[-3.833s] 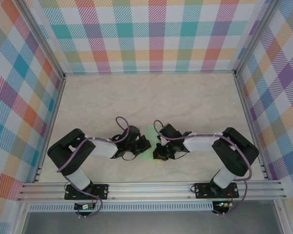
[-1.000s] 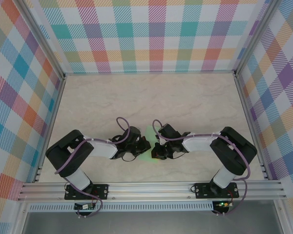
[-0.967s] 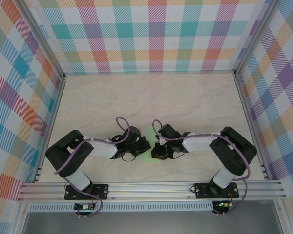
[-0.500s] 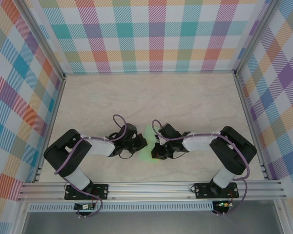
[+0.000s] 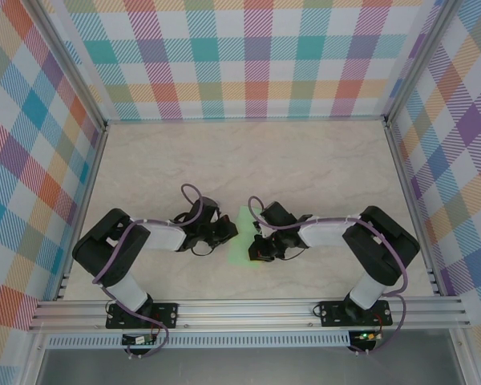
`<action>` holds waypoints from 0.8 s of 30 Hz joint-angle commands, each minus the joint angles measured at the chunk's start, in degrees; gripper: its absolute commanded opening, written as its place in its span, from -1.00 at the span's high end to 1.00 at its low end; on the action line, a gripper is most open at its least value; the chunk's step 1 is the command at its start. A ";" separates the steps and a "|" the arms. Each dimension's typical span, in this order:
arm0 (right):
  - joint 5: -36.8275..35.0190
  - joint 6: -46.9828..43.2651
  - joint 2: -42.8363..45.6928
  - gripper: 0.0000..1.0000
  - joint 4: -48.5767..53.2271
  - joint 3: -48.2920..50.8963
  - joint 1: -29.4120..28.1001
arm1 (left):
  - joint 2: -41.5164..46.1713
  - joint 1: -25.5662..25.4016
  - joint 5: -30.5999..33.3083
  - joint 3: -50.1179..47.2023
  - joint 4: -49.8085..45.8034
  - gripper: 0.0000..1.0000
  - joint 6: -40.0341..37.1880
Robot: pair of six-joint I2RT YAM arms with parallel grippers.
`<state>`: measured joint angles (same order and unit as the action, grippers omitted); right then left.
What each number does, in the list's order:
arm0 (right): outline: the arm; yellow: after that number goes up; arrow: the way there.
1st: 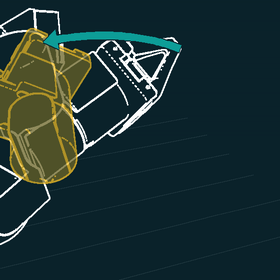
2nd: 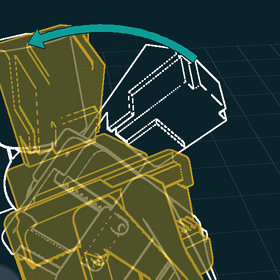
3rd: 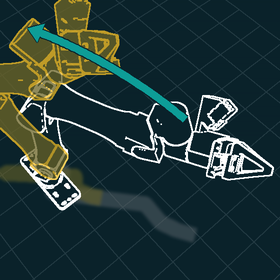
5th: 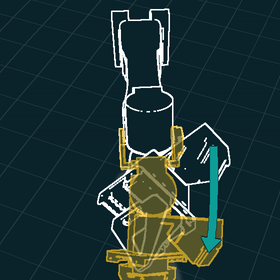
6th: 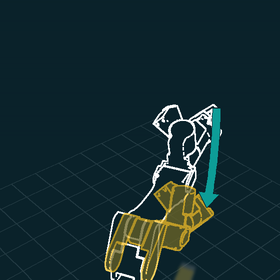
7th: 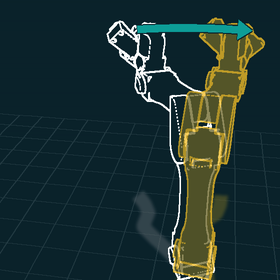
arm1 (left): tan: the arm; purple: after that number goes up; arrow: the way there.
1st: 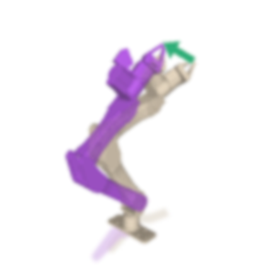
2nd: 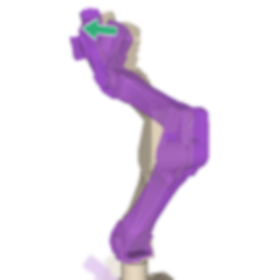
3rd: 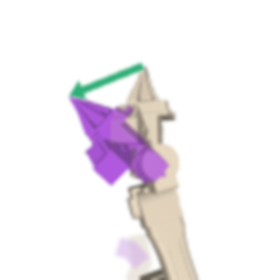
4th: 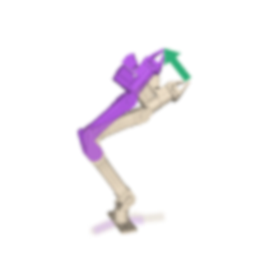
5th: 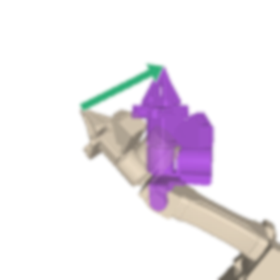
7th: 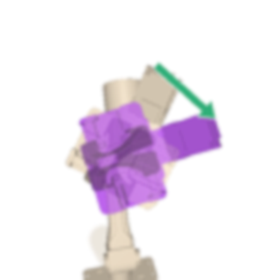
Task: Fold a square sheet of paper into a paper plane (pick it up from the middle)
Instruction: Fold the triangle a second time at the center of the table.
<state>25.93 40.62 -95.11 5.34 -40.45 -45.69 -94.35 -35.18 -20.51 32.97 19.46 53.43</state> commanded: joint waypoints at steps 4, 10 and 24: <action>-0.79 -5.48 -2.74 0.85 10.24 -0.03 1.04 | -0.45 3.14 2.33 2.21 -5.91 1.00 -3.14; 0.08 -8.39 -3.57 0.84 12.31 -1.85 2.44 | 4.09 3.71 1.00 2.80 -8.20 1.00 -3.25; -0.33 -5.81 -3.01 0.80 11.33 -3.56 2.54 | 8.07 -2.44 -2.83 1.89 -5.50 1.00 -2.85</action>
<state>28.58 33.82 -97.69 13.10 -44.80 -43.48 -83.88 -36.29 -21.26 34.96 11.57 51.13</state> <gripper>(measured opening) 0.101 0.039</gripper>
